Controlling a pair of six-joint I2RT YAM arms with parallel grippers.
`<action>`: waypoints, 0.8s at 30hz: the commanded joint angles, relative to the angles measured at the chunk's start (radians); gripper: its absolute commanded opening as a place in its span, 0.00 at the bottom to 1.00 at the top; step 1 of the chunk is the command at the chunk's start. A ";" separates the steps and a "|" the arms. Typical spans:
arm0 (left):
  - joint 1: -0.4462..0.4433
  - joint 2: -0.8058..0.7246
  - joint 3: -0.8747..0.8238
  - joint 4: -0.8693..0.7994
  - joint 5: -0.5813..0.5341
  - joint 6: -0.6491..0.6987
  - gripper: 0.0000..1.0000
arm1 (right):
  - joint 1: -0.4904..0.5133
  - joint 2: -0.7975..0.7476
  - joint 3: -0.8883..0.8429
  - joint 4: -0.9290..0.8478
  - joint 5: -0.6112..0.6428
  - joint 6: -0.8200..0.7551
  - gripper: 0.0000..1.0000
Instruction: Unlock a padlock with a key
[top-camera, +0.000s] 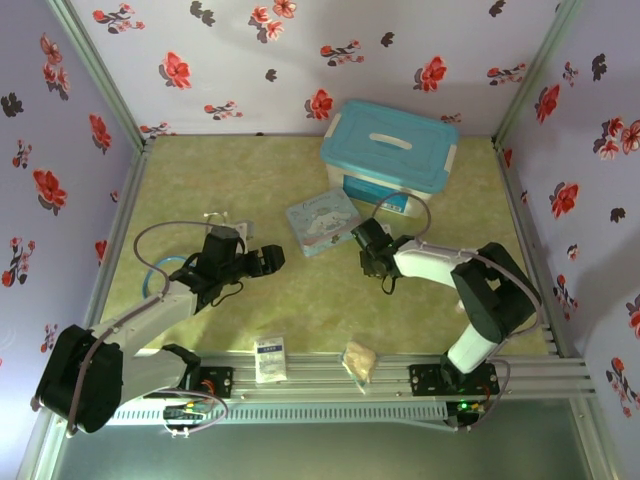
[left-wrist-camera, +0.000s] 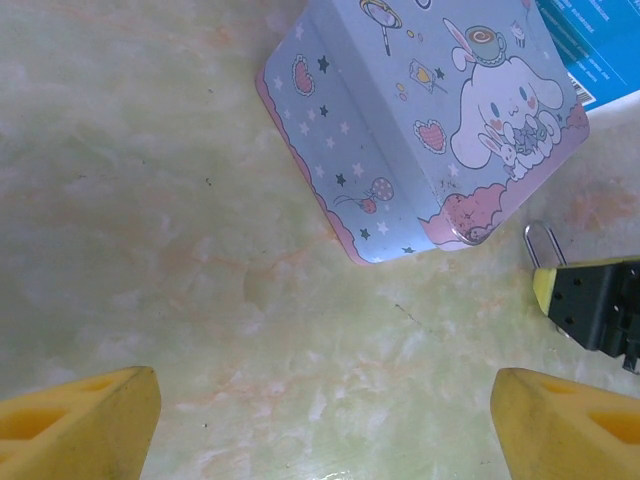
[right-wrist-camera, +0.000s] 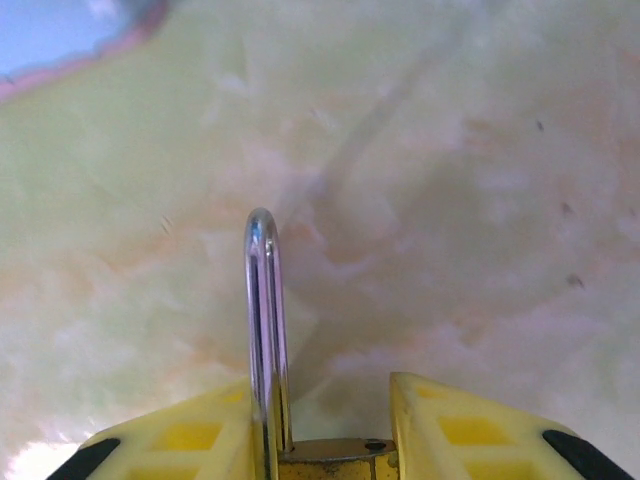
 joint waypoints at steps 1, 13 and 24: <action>-0.005 -0.010 0.004 0.009 0.012 0.012 0.86 | -0.007 -0.032 0.018 -0.205 -0.032 0.031 0.33; 0.008 -0.024 0.014 -0.041 -0.025 0.057 0.86 | -0.018 -0.064 -0.024 -0.258 0.003 0.031 0.39; 0.119 -0.121 0.093 -0.188 -0.100 0.148 0.93 | -0.021 -0.222 -0.006 -0.227 0.053 0.021 0.54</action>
